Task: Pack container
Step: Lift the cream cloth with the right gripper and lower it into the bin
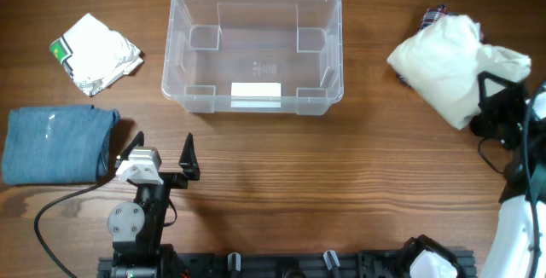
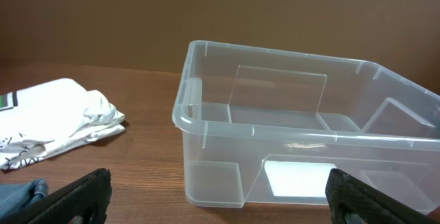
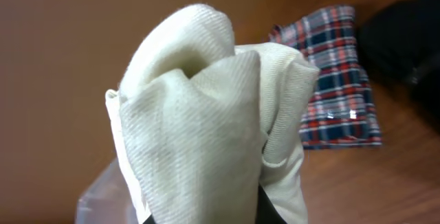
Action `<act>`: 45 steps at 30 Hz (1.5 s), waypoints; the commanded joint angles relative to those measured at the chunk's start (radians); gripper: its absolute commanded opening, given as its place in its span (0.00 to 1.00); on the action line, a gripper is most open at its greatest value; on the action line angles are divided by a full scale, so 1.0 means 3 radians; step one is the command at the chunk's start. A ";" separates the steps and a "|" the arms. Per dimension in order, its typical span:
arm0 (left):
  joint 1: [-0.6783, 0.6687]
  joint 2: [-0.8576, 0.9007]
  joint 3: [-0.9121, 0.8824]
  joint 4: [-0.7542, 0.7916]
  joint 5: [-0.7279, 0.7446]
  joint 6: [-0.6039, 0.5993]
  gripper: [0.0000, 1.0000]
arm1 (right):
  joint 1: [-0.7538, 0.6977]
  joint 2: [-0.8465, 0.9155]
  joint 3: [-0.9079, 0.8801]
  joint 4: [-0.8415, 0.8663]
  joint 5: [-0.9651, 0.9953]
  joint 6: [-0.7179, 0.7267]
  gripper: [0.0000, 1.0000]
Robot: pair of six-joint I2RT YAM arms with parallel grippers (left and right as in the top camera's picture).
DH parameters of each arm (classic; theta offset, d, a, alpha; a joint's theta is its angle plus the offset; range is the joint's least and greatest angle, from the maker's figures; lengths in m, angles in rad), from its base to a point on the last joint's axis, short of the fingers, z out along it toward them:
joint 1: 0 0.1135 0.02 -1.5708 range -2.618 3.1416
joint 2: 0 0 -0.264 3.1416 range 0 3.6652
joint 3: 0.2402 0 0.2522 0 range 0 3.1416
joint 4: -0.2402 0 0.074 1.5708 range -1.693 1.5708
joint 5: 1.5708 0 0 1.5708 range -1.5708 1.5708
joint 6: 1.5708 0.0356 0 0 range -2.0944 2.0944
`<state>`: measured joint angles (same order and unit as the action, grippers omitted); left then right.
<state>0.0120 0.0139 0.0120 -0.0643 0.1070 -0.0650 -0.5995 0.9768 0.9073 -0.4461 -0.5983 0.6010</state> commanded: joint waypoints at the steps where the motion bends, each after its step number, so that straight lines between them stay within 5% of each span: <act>1: -0.0019 -0.0024 -0.0020 -0.0009 0.0041 -0.0009 1.00 | 0.0196 -0.0167 0.0099 0.0327 -0.0116 0.1197 0.04; 5: -0.0019 -0.0024 -0.0020 -0.0009 0.0041 -0.0010 1.00 | 0.1045 -0.0090 0.0099 0.0788 0.0352 0.1840 0.04; 12: -0.0019 -0.0024 -0.0020 -0.0009 0.0039 -0.0009 1.00 | 0.3087 0.0488 0.0099 0.1621 0.2241 0.1934 0.04; 17: -0.0019 -0.0024 -0.0020 -0.0009 0.0039 -0.0009 1.00 | 0.4196 0.1568 0.0365 0.2120 0.3639 0.1536 0.04; 24: -0.0019 -0.0024 -0.0020 -0.0009 0.0039 -0.0009 1.00 | 0.4754 0.2190 0.1133 0.2528 0.4522 -0.0287 0.04; 31: -0.0019 -0.0024 -0.0020 -0.0009 0.0039 -0.0009 1.00 | 0.4821 0.2434 0.1282 0.2565 0.4437 -0.1022 0.04; 36: -0.0019 -0.0024 -0.0020 -0.0009 0.0041 -0.0009 1.00 | 0.5020 0.2445 0.1283 0.2216 0.4473 0.0704 0.05; 41: -0.0019 -0.0024 -0.0020 -0.0009 0.0041 -0.0009 1.00 | 0.5018 0.2564 0.1283 0.2130 0.4649 0.0875 0.04; 45: -0.0019 -0.0024 -0.0020 -0.0009 0.0041 -0.0009 1.00 | 0.4973 0.2717 0.1283 0.2748 0.4632 -0.1077 0.04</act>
<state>0.0120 0.0139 0.0120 -0.0643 0.1070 -0.0654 0.9039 1.7798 1.2503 0.2810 0.7532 0.6609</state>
